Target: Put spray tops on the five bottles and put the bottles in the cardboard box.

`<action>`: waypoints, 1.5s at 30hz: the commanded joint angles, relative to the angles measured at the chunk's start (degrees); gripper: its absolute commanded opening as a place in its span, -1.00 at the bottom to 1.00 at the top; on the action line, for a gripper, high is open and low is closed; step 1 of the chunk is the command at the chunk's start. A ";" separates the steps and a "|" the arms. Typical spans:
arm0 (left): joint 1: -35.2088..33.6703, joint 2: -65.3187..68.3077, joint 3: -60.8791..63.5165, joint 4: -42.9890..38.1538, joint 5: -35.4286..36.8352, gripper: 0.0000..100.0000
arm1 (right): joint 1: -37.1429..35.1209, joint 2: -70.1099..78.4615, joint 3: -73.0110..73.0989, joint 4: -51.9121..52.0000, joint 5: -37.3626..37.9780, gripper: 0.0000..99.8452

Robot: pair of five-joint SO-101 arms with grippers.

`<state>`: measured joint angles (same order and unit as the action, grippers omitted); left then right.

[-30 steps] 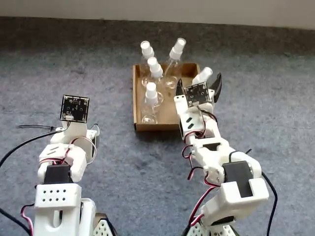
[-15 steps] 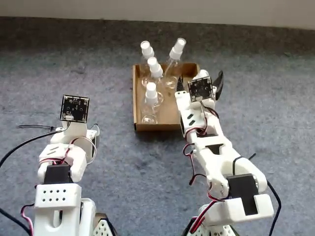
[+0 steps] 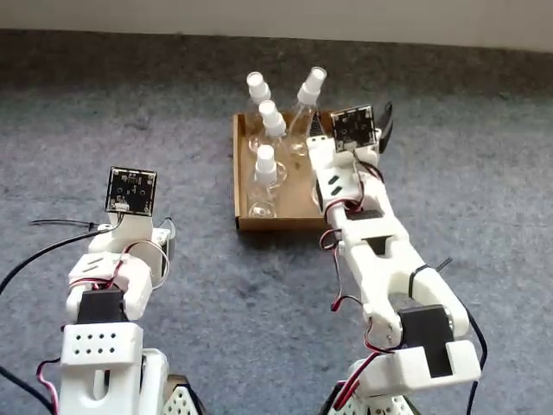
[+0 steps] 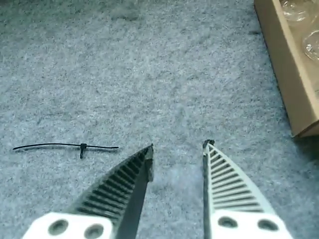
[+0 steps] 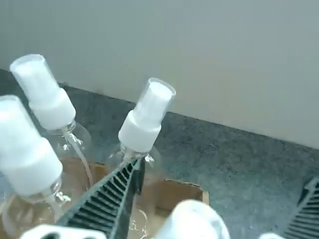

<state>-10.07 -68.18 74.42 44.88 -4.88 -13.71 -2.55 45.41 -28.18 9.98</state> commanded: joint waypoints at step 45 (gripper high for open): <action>-5.32 -11.65 0.48 0.53 6.59 -0.68 | 6.46 -89.27 34.33 54.90 -5.89 -0.99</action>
<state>-12.79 -72.04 74.42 44.88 -2.42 -8.35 -83.16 75.12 25.10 4.26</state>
